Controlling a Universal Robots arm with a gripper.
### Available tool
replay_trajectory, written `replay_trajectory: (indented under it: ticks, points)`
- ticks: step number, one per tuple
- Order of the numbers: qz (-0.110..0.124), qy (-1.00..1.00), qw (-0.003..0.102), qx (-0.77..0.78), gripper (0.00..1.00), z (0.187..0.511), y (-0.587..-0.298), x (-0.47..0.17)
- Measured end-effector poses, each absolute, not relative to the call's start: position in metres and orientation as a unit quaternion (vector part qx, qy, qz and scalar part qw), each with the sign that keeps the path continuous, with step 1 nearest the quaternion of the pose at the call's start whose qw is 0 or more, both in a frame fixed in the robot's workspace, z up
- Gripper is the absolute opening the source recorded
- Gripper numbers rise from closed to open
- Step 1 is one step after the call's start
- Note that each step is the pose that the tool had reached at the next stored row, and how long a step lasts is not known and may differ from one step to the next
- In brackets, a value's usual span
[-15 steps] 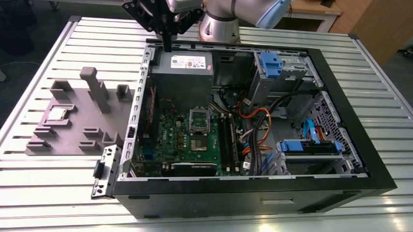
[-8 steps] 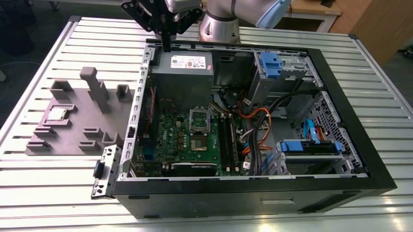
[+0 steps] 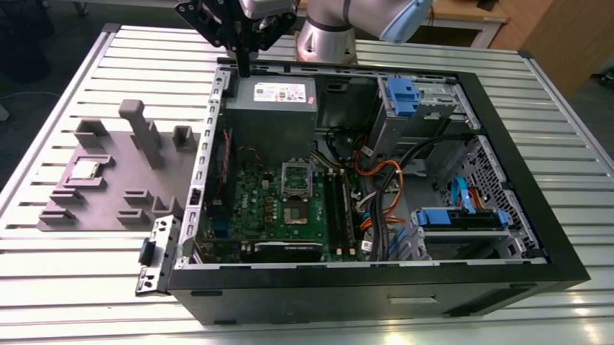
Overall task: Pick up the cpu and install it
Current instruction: 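Reach for the cpu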
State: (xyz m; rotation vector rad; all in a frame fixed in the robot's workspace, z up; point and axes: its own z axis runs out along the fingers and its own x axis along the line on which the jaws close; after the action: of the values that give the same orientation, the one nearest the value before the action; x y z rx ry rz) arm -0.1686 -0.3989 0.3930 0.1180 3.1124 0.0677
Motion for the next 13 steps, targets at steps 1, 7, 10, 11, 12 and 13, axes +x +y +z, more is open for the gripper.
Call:
replay_trajectory:
  ticks: [1, 7, 10, 11, 12, 13]
  points:
    - [0.022, 0.999, 0.013, 0.038, 0.11, 0.3930, -0.3989, -0.1691]
    - [0.022, 0.999, 0.013, 0.038, 0.11, 0.3930, -0.3989, -0.1724]
    - [0.022, 0.999, 0.013, 0.038, 0.11, 0.3930, -0.3989, -0.1736]
    - [0.022, 0.999, 0.013, 0.038, 0.11, 0.3930, -0.3989, -0.1740]
    - [0.022, 0.999, 0.013, 0.038, 0.11, 0.3930, -0.3989, -0.1742]
    - [0.022, 0.999, 0.013, 0.038, 0.11, 0.3930, -0.3989, -0.1745]
